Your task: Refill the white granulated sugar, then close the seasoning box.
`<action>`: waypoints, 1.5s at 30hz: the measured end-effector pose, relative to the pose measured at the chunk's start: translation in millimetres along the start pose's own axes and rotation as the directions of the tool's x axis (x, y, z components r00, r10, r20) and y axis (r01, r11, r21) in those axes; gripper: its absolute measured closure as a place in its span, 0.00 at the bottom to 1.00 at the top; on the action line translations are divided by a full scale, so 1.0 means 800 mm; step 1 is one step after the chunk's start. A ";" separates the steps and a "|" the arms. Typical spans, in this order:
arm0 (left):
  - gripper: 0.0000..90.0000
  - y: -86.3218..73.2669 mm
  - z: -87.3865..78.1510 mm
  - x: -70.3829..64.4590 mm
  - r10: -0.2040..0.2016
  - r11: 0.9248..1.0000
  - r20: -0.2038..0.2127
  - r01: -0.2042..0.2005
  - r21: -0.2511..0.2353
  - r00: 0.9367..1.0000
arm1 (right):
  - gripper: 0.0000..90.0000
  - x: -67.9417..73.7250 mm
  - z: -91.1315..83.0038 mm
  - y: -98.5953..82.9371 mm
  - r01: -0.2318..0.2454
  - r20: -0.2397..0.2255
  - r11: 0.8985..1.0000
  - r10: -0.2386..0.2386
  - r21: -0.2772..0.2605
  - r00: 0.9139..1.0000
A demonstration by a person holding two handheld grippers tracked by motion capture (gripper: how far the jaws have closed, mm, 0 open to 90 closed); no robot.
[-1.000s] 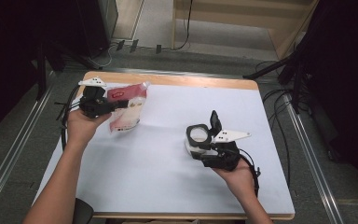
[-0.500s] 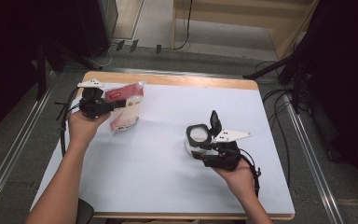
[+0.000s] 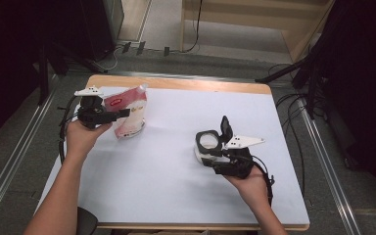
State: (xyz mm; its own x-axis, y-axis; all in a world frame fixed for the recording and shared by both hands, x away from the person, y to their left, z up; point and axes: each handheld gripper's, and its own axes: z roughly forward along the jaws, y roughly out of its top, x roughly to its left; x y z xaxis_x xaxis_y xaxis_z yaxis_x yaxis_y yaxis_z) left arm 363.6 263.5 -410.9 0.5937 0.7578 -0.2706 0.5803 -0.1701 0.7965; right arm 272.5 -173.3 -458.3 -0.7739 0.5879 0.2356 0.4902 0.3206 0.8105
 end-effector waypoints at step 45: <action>0.54 -0.040 -0.068 -0.054 0.046 0.996 0.008 -0.046 0.075 0.999 | 0.62 -0.016 -0.046 -0.001 -0.023 -0.002 1.000 0.023 -0.014 1.000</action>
State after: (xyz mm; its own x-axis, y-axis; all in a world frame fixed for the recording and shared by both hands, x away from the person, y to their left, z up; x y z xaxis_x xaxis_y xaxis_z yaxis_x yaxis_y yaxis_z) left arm 289.5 270.7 -395.0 0.6242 0.7440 -0.2385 0.5927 -0.2520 0.7650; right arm 266.9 -208.0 -442.5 -0.7635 0.5932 0.2552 0.5022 0.2970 0.8121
